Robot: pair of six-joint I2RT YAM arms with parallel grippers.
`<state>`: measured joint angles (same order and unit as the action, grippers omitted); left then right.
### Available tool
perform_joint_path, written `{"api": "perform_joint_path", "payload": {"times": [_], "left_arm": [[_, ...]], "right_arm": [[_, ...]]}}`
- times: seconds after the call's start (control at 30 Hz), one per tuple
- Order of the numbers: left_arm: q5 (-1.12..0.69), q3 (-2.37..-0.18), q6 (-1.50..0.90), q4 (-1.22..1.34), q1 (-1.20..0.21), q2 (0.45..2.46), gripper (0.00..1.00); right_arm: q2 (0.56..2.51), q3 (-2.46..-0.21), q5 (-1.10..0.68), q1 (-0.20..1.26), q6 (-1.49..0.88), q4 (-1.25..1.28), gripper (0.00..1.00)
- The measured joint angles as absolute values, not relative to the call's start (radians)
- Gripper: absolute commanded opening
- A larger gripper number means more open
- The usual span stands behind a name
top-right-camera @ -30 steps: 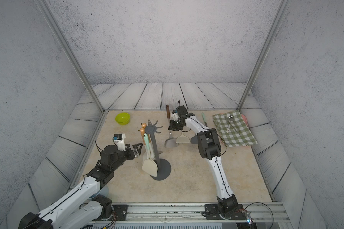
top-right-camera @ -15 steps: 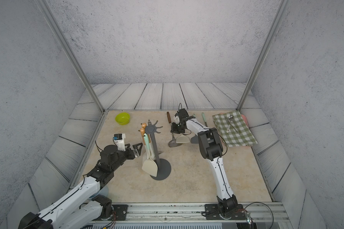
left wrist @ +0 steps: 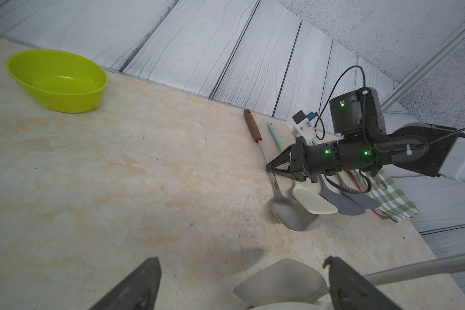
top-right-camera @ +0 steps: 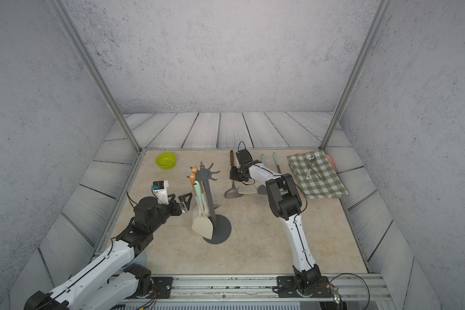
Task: Take the spatula off the kitchen utensil rack
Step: Place the spatula at the center of the board.
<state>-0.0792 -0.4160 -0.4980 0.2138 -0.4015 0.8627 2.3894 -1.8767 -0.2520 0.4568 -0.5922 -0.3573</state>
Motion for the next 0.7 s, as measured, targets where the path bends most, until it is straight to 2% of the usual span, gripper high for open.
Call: {"api": "perform_joint_path", "payload": {"times": [0.23,0.33,0.4,0.5,0.7], "left_arm": [[-0.080,-0.416,-0.498,0.213,-0.402,0.857,0.99],[-0.083,-0.416,-0.498,0.213,-0.402,0.856,0.99],[-0.087,-0.416,-0.498,0.214,-0.402,0.856,0.99],[-0.107,-0.416,-0.497,0.213,-0.402,0.854,0.99],[-0.143,-0.416,-0.498,0.211,-0.402,0.815,0.99]], "right_arm": [[2.377,-1.851,-0.229,0.465,-0.617,-0.330,0.01],[2.363,-1.829,-0.225,0.466,-0.619,-0.324,0.13],[2.360,-1.825,-0.224,0.467,-0.620,-0.323,0.24],[2.347,-1.815,-0.220,0.467,-0.609,-0.325,0.33],[2.296,-1.789,-0.206,0.468,-0.589,-0.348,0.38]]}}
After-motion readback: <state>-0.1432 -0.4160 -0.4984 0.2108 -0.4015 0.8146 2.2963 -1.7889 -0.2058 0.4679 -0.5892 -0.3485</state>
